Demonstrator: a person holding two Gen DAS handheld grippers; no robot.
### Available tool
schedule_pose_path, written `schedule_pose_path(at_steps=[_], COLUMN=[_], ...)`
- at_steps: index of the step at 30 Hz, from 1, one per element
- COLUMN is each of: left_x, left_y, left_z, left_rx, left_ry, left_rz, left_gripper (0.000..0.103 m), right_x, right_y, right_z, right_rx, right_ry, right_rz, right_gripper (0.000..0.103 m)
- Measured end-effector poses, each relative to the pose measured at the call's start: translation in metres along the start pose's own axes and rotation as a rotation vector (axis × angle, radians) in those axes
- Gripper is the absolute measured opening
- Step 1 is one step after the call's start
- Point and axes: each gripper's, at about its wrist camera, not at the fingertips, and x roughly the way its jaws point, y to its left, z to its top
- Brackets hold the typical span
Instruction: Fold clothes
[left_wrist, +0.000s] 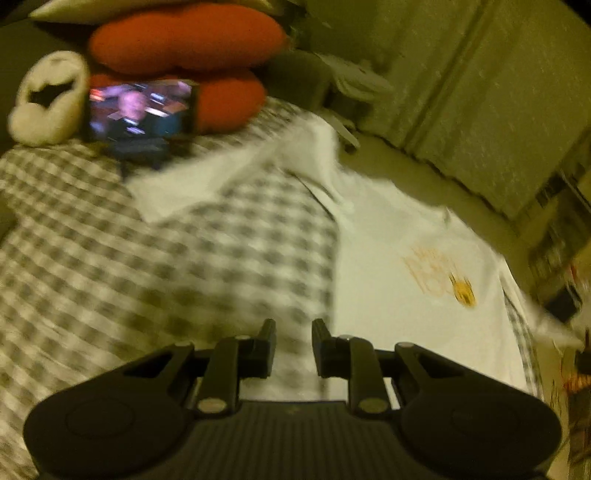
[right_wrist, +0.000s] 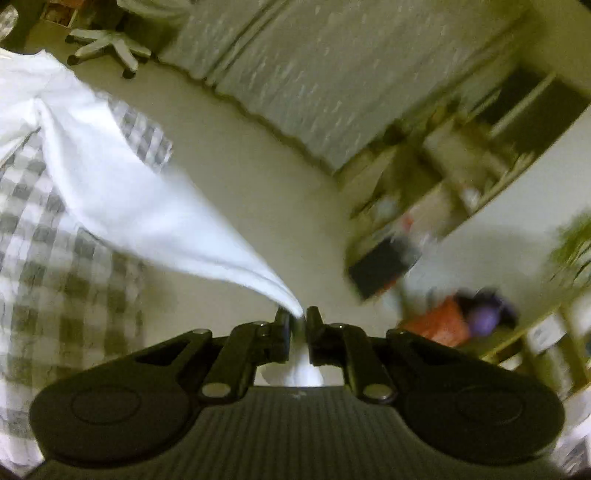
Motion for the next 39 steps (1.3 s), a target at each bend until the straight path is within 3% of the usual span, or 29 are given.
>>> schedule_pose_path(at_steps=[2,4,5,6,12,16,23,29,34,37,38,39], left_x=[-0.003,-0.002,0.000,0.001,0.026,0.047,0.073,0.101,0.119,0.127,0.128,0.129], left_y=[0.018,0.033,0.037,0.040,0.053,0.072,0.074,0.057,0.057,0.064,0.067,0.070], left_z=[0.011,0.020,0.024,0.027,0.032,0.028,0.016,0.009,0.009,0.015,0.019,0.022], left_rx=[-0.037,-0.063,-0.048,-0.029,0.183,0.262,0.485,0.739,0.868,0.842,0.816,0.788], left_ry=[-0.024,-0.041,-0.050,-0.059,-0.126,-0.195,-0.283,-0.310,-0.288,-0.260,-0.256,-0.248], left_rz=[0.026,0.050,0.059,0.068,0.179,0.238,0.258,0.278,0.286,0.264,0.246,0.237], left_gripper=[0.026,0.033,0.038,0.043,0.060,0.060,0.060,0.062,0.062,0.054,0.047,0.034], right_x=[-0.012,-0.030,-0.041,-0.050,-0.085,-0.109,-0.150,-0.158,-0.165,-0.168,-0.168,-0.169], right_y=[-0.008,-0.014,-0.011,-0.001,0.032,0.054,0.092,0.111,0.132,0.144,0.148,0.151], right_z=[0.006,0.015,0.018,0.026,0.034,0.038,0.046,0.050,0.053,0.054,0.055,0.057], right_rx=[0.077,0.170,0.195,0.201,0.110,0.047,-0.066,-0.120,-0.154,-0.197,-0.200,-0.203], right_ry=[-0.040,-0.087,-0.109,-0.128,-0.199,-0.246,-0.328,-0.325,-0.332,-0.342,-0.343,-0.343], right_rz=[0.017,0.052,0.111,0.172,0.342,0.453,0.646,0.684,0.721,0.735,0.744,0.755], right_gripper=[0.021,0.039,0.043,0.046,0.055,0.057,0.057,0.057,0.057,0.057,0.057,0.057])
